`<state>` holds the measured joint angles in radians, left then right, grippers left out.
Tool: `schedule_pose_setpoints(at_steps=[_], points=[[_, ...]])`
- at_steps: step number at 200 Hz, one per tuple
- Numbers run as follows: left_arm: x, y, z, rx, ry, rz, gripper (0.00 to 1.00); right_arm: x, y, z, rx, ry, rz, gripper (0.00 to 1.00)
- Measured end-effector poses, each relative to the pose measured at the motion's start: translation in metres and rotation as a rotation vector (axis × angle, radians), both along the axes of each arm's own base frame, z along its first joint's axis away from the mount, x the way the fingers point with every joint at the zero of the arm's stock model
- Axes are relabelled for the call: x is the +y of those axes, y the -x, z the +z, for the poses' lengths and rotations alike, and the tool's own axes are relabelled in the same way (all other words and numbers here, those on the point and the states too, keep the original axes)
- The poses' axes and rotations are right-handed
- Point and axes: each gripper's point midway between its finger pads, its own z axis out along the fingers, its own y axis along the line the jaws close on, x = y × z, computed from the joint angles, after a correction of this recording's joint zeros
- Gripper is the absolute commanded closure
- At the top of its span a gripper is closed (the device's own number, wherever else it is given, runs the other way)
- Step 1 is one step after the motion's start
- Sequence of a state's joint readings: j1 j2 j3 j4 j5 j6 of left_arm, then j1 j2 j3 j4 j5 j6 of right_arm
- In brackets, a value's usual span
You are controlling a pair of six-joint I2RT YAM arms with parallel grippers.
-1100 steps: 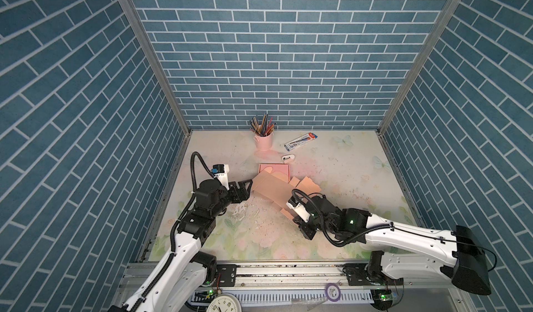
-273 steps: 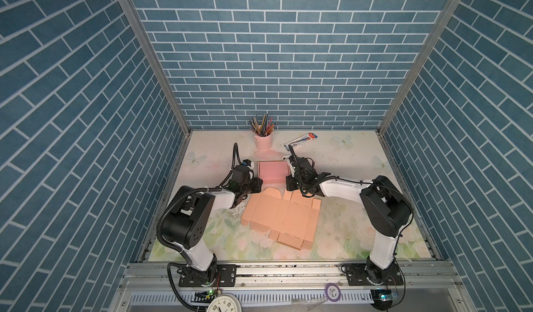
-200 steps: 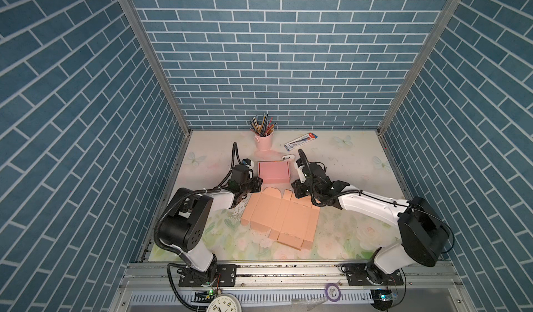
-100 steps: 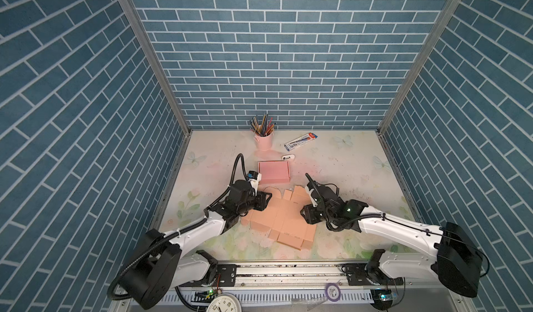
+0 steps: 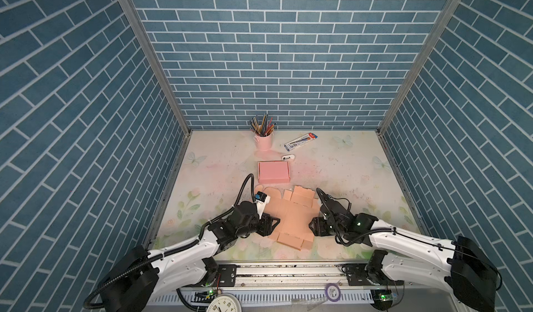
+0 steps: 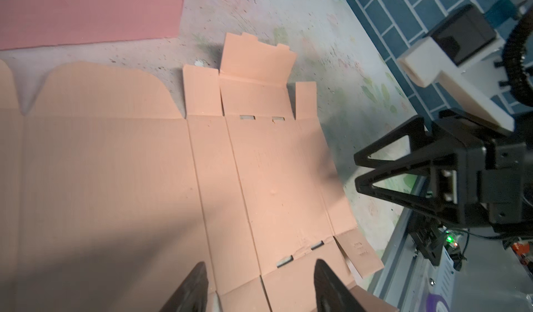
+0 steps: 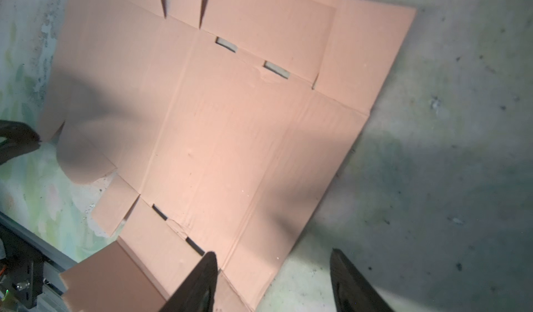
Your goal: Fold the paper box
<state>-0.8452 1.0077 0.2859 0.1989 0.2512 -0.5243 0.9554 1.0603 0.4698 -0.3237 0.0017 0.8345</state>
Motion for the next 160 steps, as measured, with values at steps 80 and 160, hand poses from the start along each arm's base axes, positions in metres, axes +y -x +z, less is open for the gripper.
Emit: schedule_pose_setpoints(at_steps=[80, 160], points=[[-0.013, 0.042, -0.018, 0.056, -0.014, -0.097, 0.41, -0.008, -0.005, -0.014, 0.036, -0.071, -0.066, 0.38], [-0.022, 0.069, -0.035, 0.106, -0.049, -0.142, 0.42, -0.002, -0.022, -0.018, 0.044, -0.139, -0.084, 0.47]])
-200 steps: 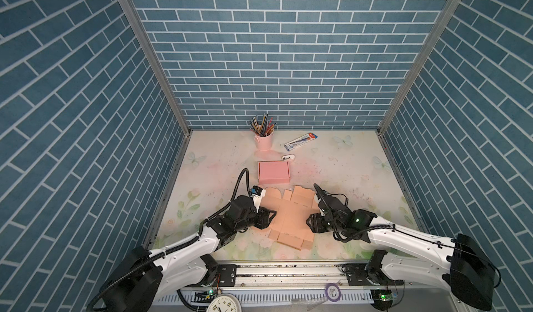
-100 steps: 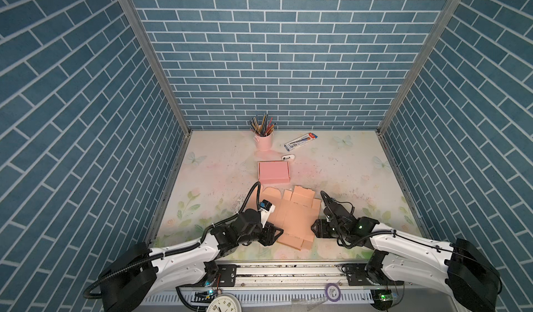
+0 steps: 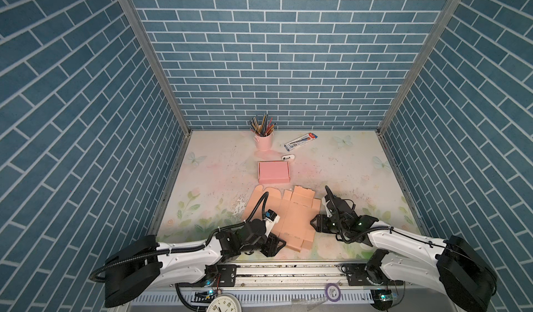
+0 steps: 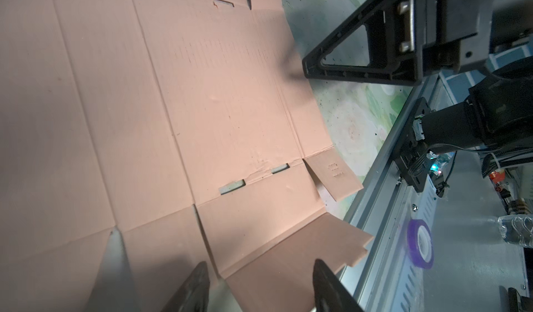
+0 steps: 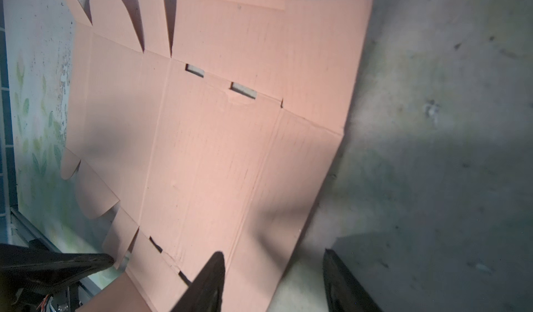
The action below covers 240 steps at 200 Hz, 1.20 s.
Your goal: Fold the paper box
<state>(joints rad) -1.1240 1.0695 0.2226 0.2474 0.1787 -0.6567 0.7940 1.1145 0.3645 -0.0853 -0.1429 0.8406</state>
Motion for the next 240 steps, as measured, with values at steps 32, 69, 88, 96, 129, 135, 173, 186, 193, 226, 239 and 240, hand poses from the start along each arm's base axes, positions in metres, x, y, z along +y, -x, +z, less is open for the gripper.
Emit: schedule_pose_setpoints(at_steps=[32, 69, 88, 96, 129, 135, 173, 186, 193, 226, 239, 240], points=[[-0.007, 0.009, -0.003, 0.015, 0.004, -0.017, 0.42, 0.005, -0.007, 0.000, -0.006, -0.008, 0.014, 0.49], [-0.014, 0.018, -0.009, 0.034, 0.004, -0.038, 0.42, 0.006, -0.014, -0.001, -0.015, -0.017, 0.016, 0.50], [-0.019, 0.021, -0.009, 0.047, 0.016, -0.045, 0.42, 0.005, -0.019, -0.001, -0.024, -0.021, 0.013, 0.50], [-0.021, 0.022, -0.009, 0.053, 0.021, -0.048, 0.42, 0.005, -0.020, -0.001, -0.027, -0.023, 0.011, 0.51], [-0.027, 0.024, -0.008, 0.063, 0.037, -0.052, 0.42, 0.005, -0.022, 0.000, -0.029, -0.027, 0.010, 0.52], [-0.028, 0.023, -0.007, 0.062, 0.041, -0.051, 0.42, 0.005, -0.022, -0.001, -0.029, -0.027, 0.010, 0.52], [-0.030, 0.022, 0.000, 0.056, 0.054, -0.047, 0.42, 0.005, -0.023, 0.000, -0.030, -0.030, 0.012, 0.49], [-0.028, 0.021, 0.005, 0.048, 0.062, -0.042, 0.42, 0.004, -0.023, 0.001, -0.036, -0.029, 0.015, 0.45], [-0.027, 0.020, 0.008, 0.042, 0.067, -0.037, 0.42, 0.003, -0.023, 0.001, -0.037, -0.028, 0.012, 0.43], [-0.018, 0.005, 0.017, 0.020, 0.074, 0.009, 0.42, -0.005, -0.018, 0.002, -0.042, -0.029, 0.004, 0.41], [-0.013, -0.005, 0.018, 0.014, 0.074, 0.041, 0.42, -0.008, -0.015, 0.002, -0.043, -0.028, 0.003, 0.41], [-0.012, -0.007, 0.019, 0.012, 0.075, 0.045, 0.42, -0.008, -0.015, 0.002, -0.043, -0.029, 0.003, 0.41]])
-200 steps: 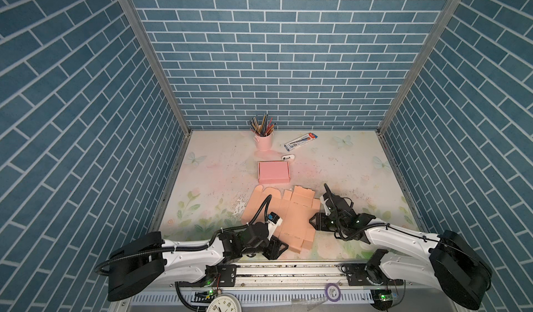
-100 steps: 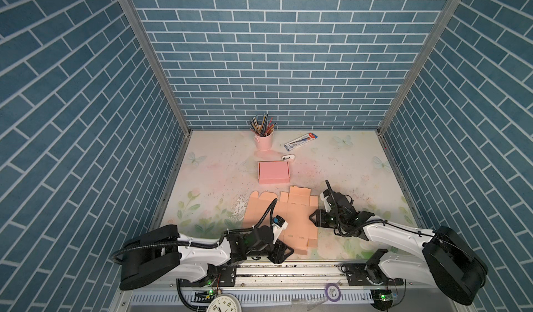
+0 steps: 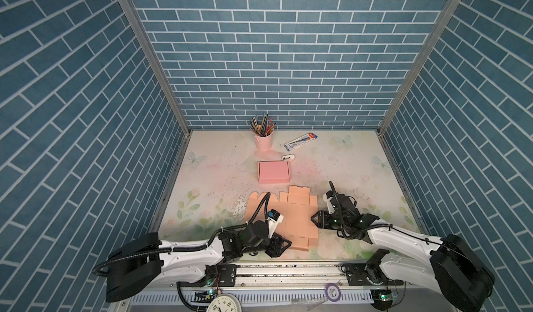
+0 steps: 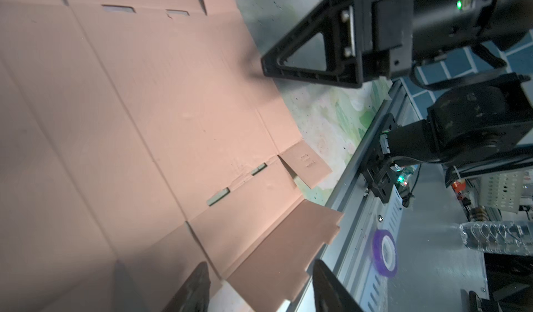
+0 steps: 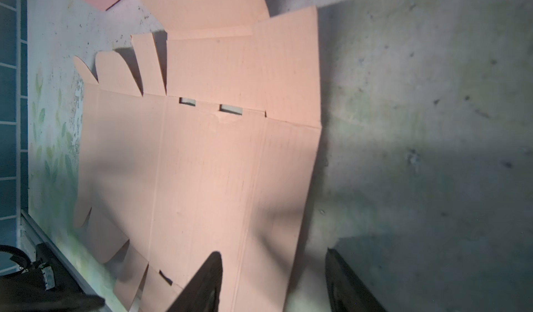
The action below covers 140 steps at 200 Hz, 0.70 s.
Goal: Fold the paper box
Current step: 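Position both grippers at the peach blank's near edges to align it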
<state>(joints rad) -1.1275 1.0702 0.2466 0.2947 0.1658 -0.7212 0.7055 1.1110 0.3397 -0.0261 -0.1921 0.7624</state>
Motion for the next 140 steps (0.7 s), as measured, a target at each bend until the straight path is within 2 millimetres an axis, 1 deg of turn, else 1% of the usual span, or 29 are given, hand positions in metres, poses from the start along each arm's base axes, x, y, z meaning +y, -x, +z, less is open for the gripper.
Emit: schedule_pose_setpoints(at_steps=[37, 61, 82, 140], points=[[0.016, -0.034, 0.001, -0.020, -0.003, 0.090, 0.42, -0.003, 0.003, -0.001, -0.004, -0.005, 0.001, 0.43], [0.023, -0.046, -0.006, -0.013, -0.029, 0.113, 0.42, -0.001, 0.003, -0.001, -0.003, -0.010, 0.005, 0.44], [0.021, -0.048, -0.014, -0.004, -0.052, 0.102, 0.42, 0.002, 0.002, -0.001, -0.003, -0.021, 0.011, 0.45], [0.013, -0.045, -0.030, 0.029, -0.069, 0.057, 0.47, 0.011, 0.000, -0.001, 0.000, -0.055, 0.028, 0.49]])
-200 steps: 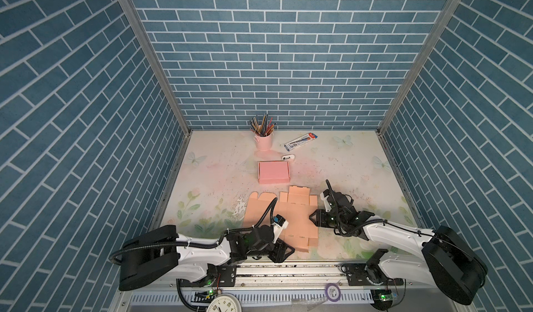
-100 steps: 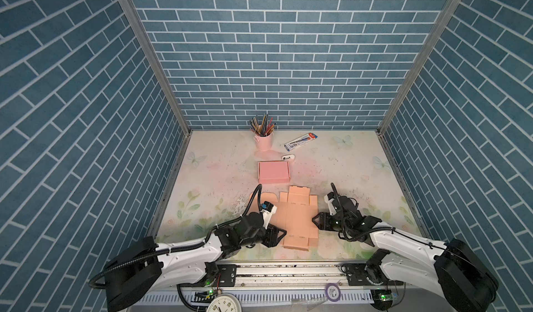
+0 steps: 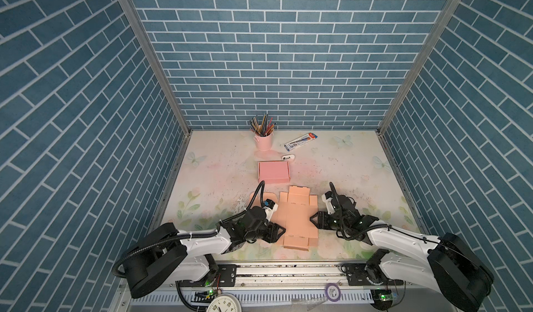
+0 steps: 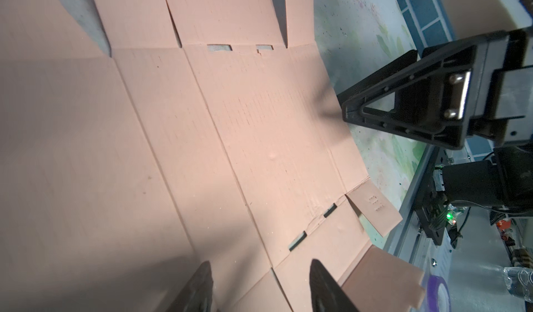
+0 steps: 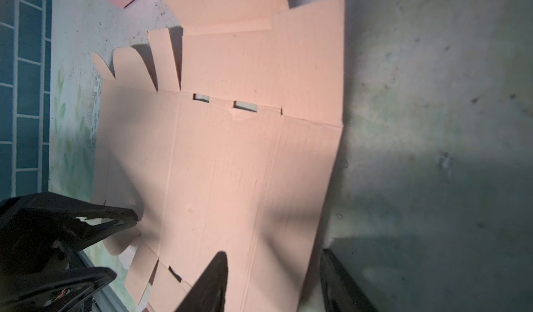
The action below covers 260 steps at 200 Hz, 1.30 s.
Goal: Fold the paper box
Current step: 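Position both grippers at the peach blank's near edges to align it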
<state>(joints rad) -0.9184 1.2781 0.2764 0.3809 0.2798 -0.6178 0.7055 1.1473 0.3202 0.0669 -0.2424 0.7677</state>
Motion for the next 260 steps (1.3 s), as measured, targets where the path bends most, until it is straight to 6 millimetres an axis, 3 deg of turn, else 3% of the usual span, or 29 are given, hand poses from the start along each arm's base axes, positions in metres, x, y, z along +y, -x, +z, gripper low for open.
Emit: schedule_pose_setpoints(at_steps=[91, 156, 260], points=[[-0.004, -0.002, 0.001, -0.008, 0.018, 0.000, 0.48, 0.008, -0.001, 0.009, 0.013, -0.072, 0.000, 0.57], [-0.003, -0.001, -0.001, -0.007, 0.017, 0.000, 0.49, 0.016, -0.003, 0.019, -0.006, -0.124, 0.011, 0.68], [-0.005, -0.002, -0.002, -0.010, 0.025, -0.003, 0.49, 0.027, -0.008, 0.029, -0.038, -0.183, 0.039, 0.69]])
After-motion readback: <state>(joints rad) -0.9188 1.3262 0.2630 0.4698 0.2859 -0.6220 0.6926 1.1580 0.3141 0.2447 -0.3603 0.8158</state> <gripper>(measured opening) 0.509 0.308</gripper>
